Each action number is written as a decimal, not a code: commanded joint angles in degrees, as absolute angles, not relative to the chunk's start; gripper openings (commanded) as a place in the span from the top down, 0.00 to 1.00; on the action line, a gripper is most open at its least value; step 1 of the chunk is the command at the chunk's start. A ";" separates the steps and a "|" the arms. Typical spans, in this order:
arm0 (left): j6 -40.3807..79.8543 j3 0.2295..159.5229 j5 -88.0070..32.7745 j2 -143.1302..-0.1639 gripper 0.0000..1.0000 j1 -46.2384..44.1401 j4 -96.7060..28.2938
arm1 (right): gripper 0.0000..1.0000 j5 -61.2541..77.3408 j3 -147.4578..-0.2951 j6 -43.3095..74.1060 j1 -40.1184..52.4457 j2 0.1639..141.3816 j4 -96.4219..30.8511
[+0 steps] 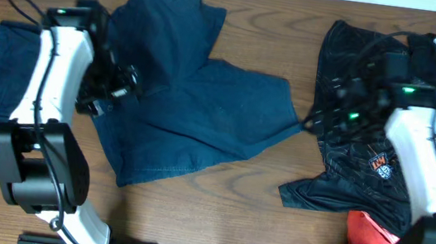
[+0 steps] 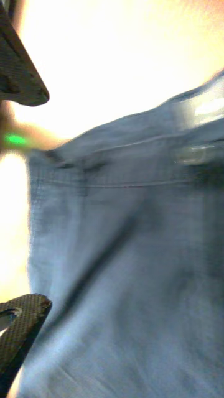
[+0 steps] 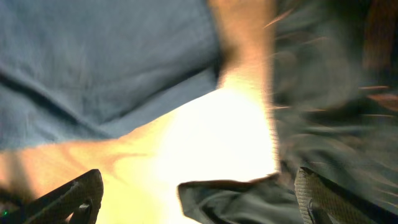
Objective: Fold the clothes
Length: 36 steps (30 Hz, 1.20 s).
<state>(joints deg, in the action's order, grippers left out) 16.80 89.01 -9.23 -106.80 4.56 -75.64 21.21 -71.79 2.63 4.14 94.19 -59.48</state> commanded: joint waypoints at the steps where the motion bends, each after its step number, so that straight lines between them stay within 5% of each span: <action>1: 21.21 84.16 -9.89 -104.81 0.03 1.67 -76.18 | 0.02 22.81 -68.38 6.92 8.80 96.75 -56.86; 8: 27.22 68.18 -9.82 -92.86 0.03 -3.27 -66.41 | 0.10 20.32 -61.14 21.39 13.58 103.55 -38.04; 12: 32.01 57.98 -9.85 -83.07 0.03 -3.46 -60.71 | 0.41 19.55 -60.25 24.32 13.58 106.96 -31.44; 15: 36.45 50.81 -9.89 -77.08 0.03 -3.46 -57.60 | 0.84 17.47 -60.27 24.40 13.23 107.68 -29.91; 17: 39.33 46.50 -10.24 -74.11 0.02 -3.46 -56.18 | 0.94 14.55 -60.62 24.36 12.47 106.94 -29.80; 30: 45.56 29.85 -30.02 -72.03 0.00 -5.32 -35.51 | 0.99 11.79 -63.24 20.53 6.00 91.92 -34.87; 36: 47.94 29.02 -30.00 -72.20 0.14 -8.62 -27.79 | 0.98 11.77 -63.24 20.51 6.02 89.95 -37.32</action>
